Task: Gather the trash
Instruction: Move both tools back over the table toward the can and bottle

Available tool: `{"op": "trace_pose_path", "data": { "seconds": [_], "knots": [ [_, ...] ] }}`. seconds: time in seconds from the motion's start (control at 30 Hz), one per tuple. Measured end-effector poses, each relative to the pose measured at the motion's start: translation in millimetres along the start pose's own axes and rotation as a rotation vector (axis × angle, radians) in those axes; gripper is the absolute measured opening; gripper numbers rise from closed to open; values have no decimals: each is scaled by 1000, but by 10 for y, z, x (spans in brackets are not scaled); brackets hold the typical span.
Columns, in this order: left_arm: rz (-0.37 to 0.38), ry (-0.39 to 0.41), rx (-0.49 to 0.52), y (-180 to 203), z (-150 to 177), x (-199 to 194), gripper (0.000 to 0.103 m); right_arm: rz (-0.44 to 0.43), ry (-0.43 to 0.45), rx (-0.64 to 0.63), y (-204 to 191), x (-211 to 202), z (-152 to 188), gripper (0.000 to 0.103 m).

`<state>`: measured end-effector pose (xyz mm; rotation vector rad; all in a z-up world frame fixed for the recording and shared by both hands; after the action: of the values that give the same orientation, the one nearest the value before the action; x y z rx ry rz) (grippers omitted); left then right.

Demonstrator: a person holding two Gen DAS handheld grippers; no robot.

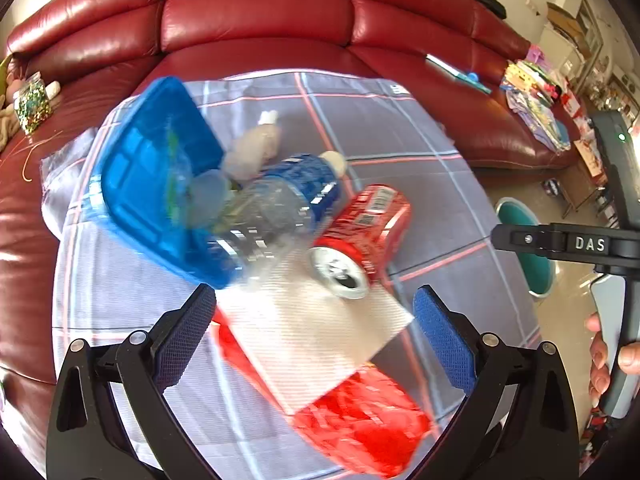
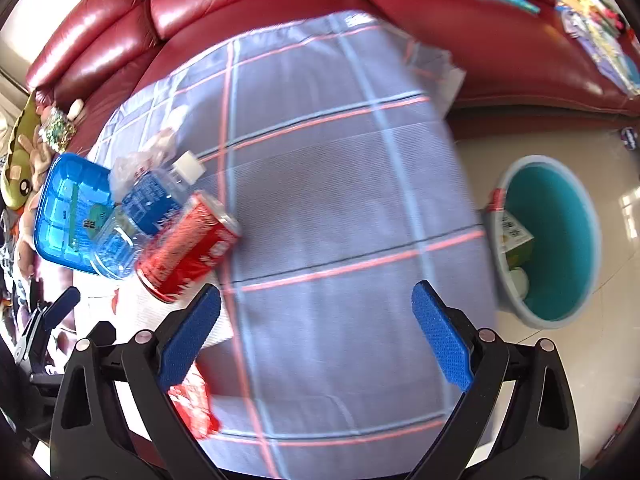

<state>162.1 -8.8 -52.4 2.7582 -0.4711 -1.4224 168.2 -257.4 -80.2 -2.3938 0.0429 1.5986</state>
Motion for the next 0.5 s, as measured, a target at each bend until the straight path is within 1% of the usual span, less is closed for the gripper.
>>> {"op": "trace_pose_path", "data": {
  "seconds": [0.13,0.2,0.3,0.5],
  "knots": [
    [-29,15,1,-282,8,-69,99,-43,-53,12,-326,252,-49,92],
    [-22,25,-9,-393,14,-100,99,-71,-70,34,-443,342,-72,92],
    [-25,38,-20,-529,17,-124,99,-119,-84,83,-561,447,-100,92],
    [-24,36,-48,-670,29,-111,99,-167,-108,119,-714,637,-141,92]
  ]
}}
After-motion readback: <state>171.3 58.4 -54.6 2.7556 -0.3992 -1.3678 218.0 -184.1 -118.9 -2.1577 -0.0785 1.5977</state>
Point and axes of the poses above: each gripper's, at about its wrist camera, not at the fingertips, and x roughly the way its jaws point, y to its right, z to its underside, the point moved 3 cm from there along x, roughly the way its jaws point, and after that the axes turned 5 degrees about y, right-handed, at the moved point
